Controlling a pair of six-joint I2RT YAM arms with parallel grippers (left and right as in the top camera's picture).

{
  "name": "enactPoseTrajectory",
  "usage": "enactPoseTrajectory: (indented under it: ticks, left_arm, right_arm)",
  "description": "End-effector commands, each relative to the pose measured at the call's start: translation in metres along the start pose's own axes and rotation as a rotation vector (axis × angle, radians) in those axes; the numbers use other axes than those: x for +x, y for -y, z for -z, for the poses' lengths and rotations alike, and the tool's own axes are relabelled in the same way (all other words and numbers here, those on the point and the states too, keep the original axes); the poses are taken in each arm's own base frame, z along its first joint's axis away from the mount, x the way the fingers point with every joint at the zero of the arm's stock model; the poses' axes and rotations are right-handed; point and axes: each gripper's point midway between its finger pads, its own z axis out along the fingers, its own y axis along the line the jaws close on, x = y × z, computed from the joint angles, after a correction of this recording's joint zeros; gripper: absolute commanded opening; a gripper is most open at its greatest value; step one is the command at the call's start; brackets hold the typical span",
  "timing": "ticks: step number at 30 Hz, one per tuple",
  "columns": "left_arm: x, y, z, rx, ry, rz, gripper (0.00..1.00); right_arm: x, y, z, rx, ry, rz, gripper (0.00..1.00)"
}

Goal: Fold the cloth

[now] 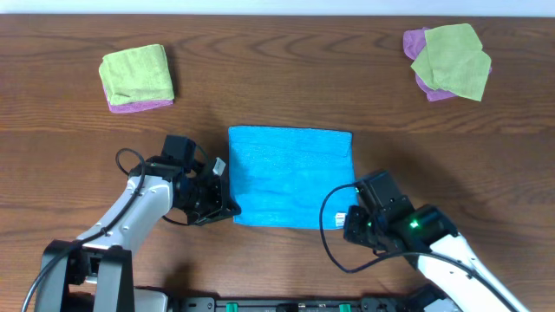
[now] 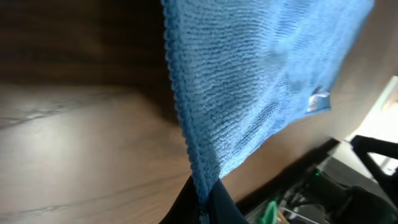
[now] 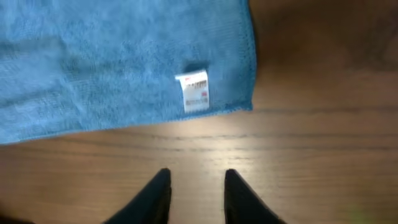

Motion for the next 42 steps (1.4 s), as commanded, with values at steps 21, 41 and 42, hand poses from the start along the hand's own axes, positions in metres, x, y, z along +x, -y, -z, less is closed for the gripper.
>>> enactPoseTrajectory:
  ticks: [21,41,42]
  left_arm:
    - [-0.002,-0.016,-0.001,-0.075,0.024,-0.04,0.06]
    - [-0.003,-0.017,-0.001,-0.081,0.031,-0.043,0.06]
    - [-0.003,-0.017,-0.001,-0.081,0.031,-0.043,0.06]
  right_arm:
    - [0.002,0.027,-0.059,-0.076,0.073,-0.153,0.47]
    - [0.007,0.043,-0.098,-0.088,0.112,-0.239,0.45]
    - [0.01,0.041,-0.1,-0.096,0.092,-0.241,0.45]
